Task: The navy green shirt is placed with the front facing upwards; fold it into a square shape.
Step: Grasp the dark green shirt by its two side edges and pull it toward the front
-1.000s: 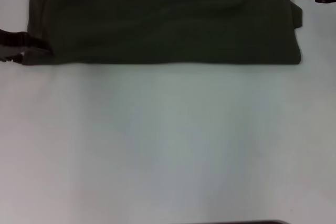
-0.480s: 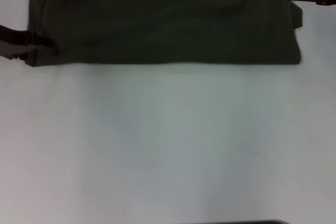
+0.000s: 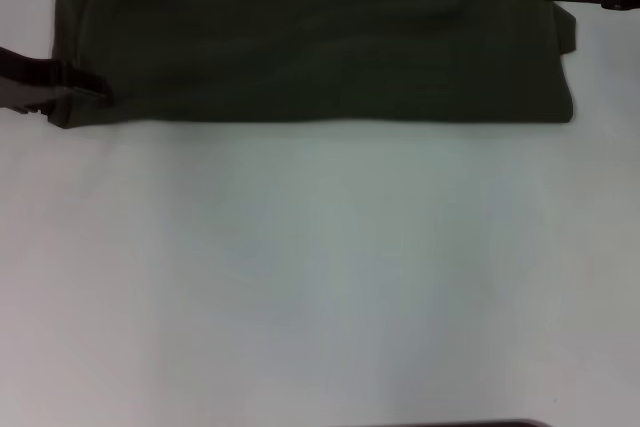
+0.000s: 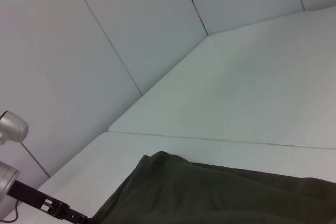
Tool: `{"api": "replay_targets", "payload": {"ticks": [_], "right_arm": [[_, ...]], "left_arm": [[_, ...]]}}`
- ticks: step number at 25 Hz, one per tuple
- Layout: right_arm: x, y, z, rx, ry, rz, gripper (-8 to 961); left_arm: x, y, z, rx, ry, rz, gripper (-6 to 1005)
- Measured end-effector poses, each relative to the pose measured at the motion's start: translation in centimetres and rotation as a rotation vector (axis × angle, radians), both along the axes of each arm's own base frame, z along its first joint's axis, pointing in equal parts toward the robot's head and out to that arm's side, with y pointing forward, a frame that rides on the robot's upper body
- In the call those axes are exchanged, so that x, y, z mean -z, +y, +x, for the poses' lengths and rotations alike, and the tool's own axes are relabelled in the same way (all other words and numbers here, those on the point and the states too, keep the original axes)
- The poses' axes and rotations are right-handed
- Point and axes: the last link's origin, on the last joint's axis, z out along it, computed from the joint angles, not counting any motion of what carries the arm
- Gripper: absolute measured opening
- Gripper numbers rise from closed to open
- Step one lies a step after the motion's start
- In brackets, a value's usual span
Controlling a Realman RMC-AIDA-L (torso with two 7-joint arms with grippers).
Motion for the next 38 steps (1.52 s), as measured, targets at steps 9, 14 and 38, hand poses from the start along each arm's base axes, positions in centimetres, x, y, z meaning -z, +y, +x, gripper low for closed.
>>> {"api": "replay_targets", "payload": {"ticks": [9,14,38], "right_arm": [[-0.1,0.0,0.0,0.000,0.006,0.005,930],[-0.2,0.0,0.0,0.000,0.009,0.006,930],[-1.2,-0.2,3.8,0.306,-0.033,-0.021,929]], "left_arm": [[0.2,0.1,-0.2,-0.022,0.034,0.007,735],[0.1,0.2,-0.4,-0.036,0.093,0.002,682],[-1.2,0.0,1.3,0.021,0.083,-0.077,-1]]}}
